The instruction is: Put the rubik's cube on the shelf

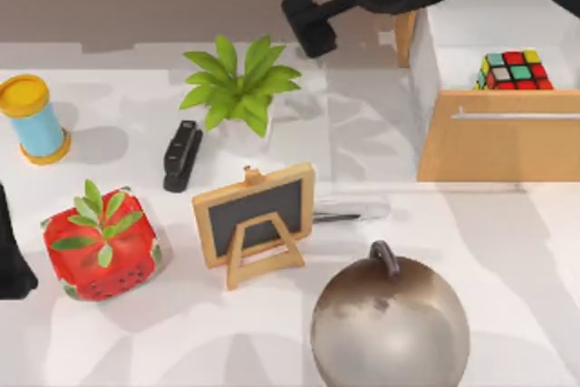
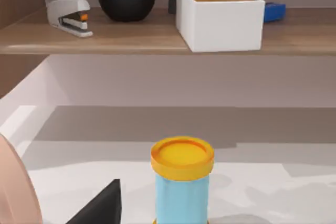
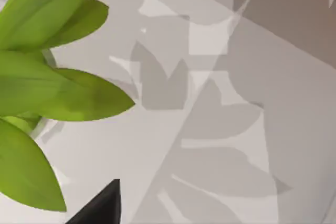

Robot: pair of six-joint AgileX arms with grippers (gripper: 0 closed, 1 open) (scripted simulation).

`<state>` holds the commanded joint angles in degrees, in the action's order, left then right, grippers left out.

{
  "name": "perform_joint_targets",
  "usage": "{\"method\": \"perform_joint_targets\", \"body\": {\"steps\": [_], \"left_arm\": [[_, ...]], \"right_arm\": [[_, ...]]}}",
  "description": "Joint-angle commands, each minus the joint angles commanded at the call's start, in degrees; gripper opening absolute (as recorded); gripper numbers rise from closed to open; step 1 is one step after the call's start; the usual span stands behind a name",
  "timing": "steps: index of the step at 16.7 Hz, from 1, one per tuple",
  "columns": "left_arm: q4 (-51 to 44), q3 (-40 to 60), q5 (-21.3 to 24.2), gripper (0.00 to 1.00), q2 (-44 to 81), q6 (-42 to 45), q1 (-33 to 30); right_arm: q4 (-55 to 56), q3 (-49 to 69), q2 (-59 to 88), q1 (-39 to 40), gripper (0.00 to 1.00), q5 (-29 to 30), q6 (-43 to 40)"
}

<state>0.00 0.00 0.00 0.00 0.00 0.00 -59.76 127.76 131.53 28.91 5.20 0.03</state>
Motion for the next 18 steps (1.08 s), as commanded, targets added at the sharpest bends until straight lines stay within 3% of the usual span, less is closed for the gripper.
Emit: {"method": "perform_joint_targets", "body": {"steps": [4, 9, 18], "left_arm": [[0.0, 0.0, 0.0, 1.0, 0.0, 0.0, 0.0], [0.0, 0.0, 0.0, 1.0, 0.0, 0.0, 0.0], [0.0, 0.0, 0.0, 1.0, 0.0, 0.0, 0.0]], "right_arm": [[-14.7, 5.7, 2.9, -9.0, 1.0, -2.3, 1.6], [-23.7, 12.0, 7.7, -19.7, 1.0, -4.2, 3.0], [-24.8, 13.0, 8.9, -21.4, 1.0, -4.5, 3.1]]}}
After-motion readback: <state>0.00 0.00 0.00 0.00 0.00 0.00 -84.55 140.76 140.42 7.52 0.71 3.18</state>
